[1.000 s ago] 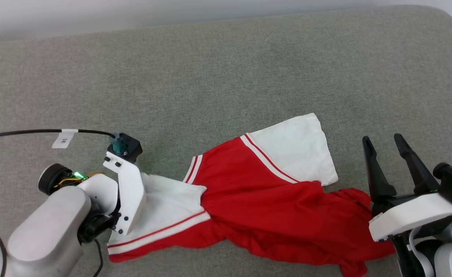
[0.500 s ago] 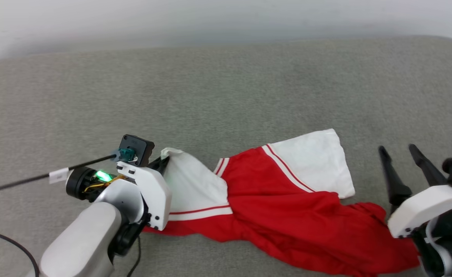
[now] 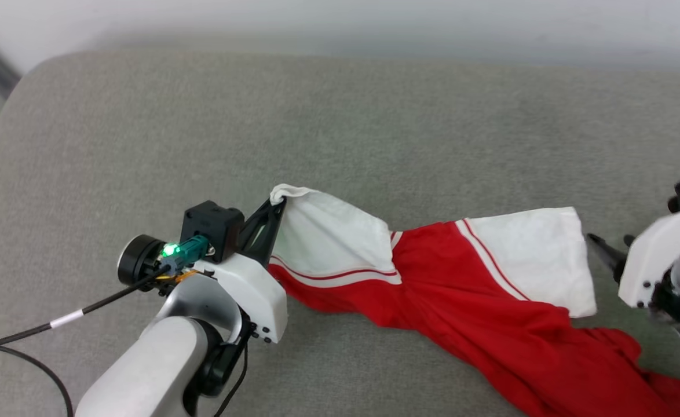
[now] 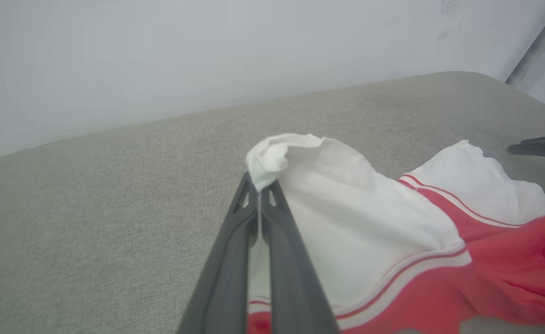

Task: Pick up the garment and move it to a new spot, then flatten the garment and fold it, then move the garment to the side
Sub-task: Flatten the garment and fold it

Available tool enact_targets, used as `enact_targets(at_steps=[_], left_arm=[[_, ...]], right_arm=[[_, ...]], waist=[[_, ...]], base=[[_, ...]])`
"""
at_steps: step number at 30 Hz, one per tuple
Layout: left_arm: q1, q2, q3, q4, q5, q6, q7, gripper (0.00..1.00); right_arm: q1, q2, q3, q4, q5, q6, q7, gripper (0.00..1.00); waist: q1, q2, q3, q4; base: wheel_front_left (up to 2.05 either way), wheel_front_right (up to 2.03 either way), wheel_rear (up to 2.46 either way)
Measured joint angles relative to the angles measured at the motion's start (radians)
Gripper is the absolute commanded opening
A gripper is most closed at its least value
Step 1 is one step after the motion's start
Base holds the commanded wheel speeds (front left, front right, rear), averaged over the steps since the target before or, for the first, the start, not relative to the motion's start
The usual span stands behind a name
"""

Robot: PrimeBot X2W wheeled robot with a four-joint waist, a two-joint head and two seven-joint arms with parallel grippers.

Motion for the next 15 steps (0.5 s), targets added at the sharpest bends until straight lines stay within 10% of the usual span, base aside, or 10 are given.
enact_targets(at_steps=[12,14,15], left_arm=[[-0.019,-0.034,-0.024,-0.010,0.003,-0.014,-0.027,0.00],[-0.019,-0.035,-0.024,-0.002,-0.004,-0.014,-0.024,0.00],[-0.017,-0.034,-0.023,0.001,-0.007,-0.014,-0.023,0.00]], right_arm=[[-0.180,-0.059,0.160,0.188,0.086,0.000,0.145,1.00],[-0.200,-0.064,0.173,0.211,0.102,0.000,0.171,0.00],[-0.210,-0.065,0.185,0.219,0.105,0.000,0.182,0.00]], waist=[[-0.0001,0.0000,0.099,0.081],[-0.0001,0.0000,0.103,0.081],[0.0000,0.0000,0.104,0.079]], base=[[0.00,0.00,0.00],[0.00,0.00,0.00],[0.00,0.00,0.00]])
